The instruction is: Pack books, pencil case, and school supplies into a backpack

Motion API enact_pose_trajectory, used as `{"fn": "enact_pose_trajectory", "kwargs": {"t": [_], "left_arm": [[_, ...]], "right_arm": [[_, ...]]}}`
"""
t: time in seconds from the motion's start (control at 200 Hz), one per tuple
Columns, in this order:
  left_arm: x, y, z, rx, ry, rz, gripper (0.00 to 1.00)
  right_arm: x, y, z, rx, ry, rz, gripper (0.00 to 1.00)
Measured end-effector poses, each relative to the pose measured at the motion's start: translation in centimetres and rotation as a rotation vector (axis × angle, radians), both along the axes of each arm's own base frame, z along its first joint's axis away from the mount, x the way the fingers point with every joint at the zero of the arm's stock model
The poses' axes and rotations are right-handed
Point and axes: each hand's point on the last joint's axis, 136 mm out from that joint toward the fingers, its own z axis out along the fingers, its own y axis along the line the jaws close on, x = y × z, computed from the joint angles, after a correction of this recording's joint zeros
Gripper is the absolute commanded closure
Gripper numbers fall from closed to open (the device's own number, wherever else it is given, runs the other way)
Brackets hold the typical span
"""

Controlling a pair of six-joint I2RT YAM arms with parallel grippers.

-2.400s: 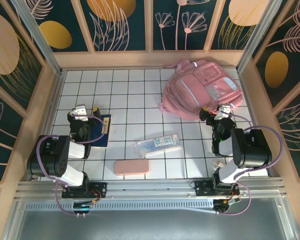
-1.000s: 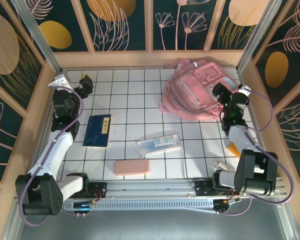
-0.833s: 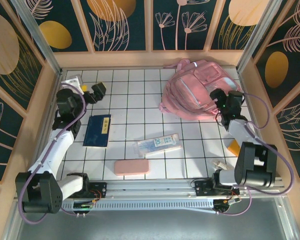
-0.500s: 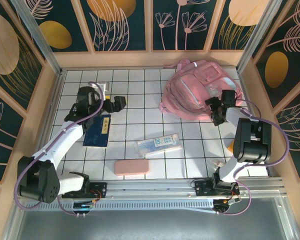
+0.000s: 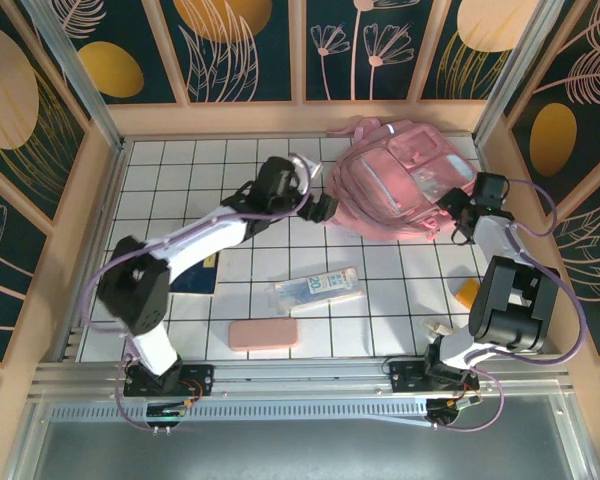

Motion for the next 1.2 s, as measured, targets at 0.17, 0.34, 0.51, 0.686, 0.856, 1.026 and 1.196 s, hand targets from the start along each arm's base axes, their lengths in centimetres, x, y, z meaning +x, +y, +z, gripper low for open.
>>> {"fn": "enact_pose_trajectory", "kwargs": {"t": [0.17,0.34,0.51,0.686,0.856,1.026,1.196], "left_arm": [[3.0,-1.1,-4.1,-0.112,0.246,0.157,0.28],[2.7,-0.9,-8.9,-0.202,0.510,0.309,0.41],[3.0,-1.7,-9.1,-0.309,0.631,0.368,0.53],[4.0,-2.7,-9.6,-0.400,0.709,0.406,0.53],[4.0,-3.0,-11.0,-0.416,0.758,0.417,0.51],[4.1,-3.5,-12.7,-0.447,0.808,0.414,0.53],[4.2,-3.8,-13.1,-0.475,0.826,0.405,0.53]], "right_arm": [[-1.5,1.3,-1.9,0.023,0.060,0.086,0.29],[-3.3,3.0,-4.4,0.080,0.105,0.149,0.44],[-5.5,4.5,-7.0,0.124,0.153,0.198,0.46],[-3.9,4.5,-6.5,0.084,0.089,0.261,0.49],[-3.0,4.6,-7.6,0.065,0.077,0.313,0.58],[-2.1,4.5,-7.7,0.027,0.045,0.354,0.68],[-1.1,4.6,-7.5,-0.006,-0.001,0.399,0.69]]}}
